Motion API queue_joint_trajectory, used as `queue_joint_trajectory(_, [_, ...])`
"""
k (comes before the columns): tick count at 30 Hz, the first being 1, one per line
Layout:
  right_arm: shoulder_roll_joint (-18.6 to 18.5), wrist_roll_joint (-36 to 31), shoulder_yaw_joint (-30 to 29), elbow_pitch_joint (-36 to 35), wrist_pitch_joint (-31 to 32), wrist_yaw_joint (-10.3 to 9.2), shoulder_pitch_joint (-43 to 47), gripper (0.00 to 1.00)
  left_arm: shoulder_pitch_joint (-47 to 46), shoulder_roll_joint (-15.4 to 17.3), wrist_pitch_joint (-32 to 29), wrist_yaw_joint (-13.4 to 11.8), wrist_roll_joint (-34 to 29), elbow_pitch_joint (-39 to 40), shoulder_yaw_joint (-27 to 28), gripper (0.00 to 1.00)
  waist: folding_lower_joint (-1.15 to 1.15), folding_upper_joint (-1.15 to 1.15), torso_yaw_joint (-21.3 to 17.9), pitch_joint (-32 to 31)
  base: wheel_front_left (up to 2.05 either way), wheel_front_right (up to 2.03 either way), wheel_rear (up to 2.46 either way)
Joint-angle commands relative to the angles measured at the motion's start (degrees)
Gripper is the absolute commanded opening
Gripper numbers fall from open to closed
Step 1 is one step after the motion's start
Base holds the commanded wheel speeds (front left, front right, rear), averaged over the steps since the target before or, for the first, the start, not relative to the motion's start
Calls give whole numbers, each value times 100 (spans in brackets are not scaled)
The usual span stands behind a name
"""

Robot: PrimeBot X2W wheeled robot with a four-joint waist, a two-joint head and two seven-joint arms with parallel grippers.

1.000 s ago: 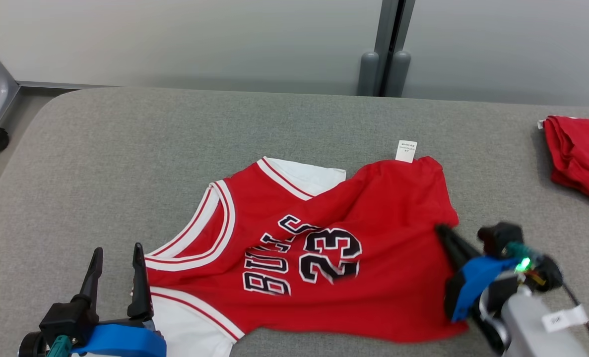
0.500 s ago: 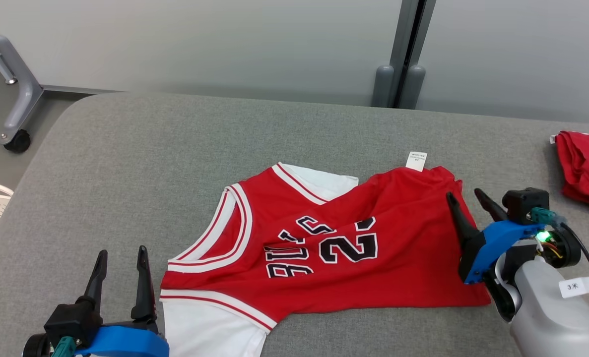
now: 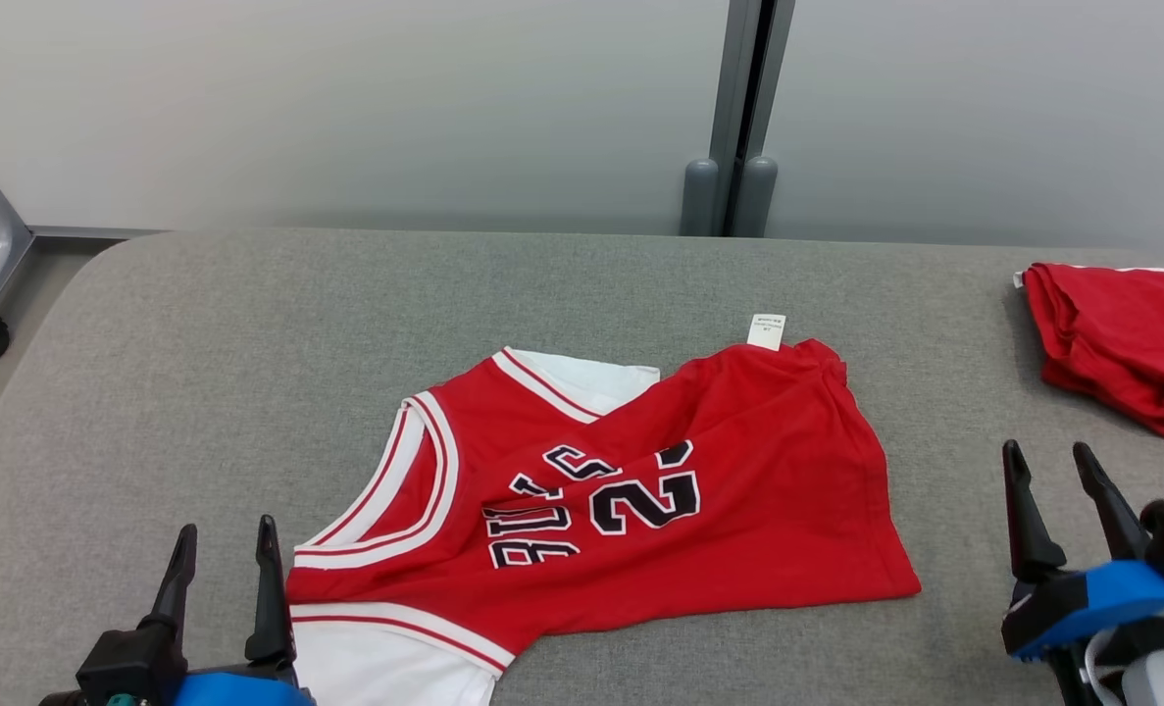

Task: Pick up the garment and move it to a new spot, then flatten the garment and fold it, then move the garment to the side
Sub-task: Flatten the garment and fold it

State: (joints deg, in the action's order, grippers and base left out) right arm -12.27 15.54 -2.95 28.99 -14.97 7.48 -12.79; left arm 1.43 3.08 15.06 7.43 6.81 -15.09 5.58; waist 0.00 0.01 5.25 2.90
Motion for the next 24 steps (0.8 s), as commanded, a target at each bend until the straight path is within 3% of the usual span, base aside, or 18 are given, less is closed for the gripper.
queue_joint_trajectory(1, [74, -92, -116, -212, -28, 3, 214, 100, 74, 21, 15, 9, -23, 2, 30, 100, 0, -1, -33, -27, 0, 0, 0])
queue_joint_trajectory(5, [440, -320, -375, -944, -29, 3, 916, 100, 114, 29, 15, 9, -46, -9, 46, 100, 0, -1, -100, -88, 0, 0, 0])
queue_joint_trajectory(10, [744, -476, -222, -1489, -30, 3, 1420, 100, 162, 39, 15, 9, -84, -40, 80, 100, 0, -1, -174, -131, 0, 0, 0])
queue_joint_trajectory(24, [934, -645, 244, -1323, -30, 3, 1655, 100, 192, 86, 15, -44, -418, -411, 165, 100, 0, -1, -183, -377, 0, 0, 0])
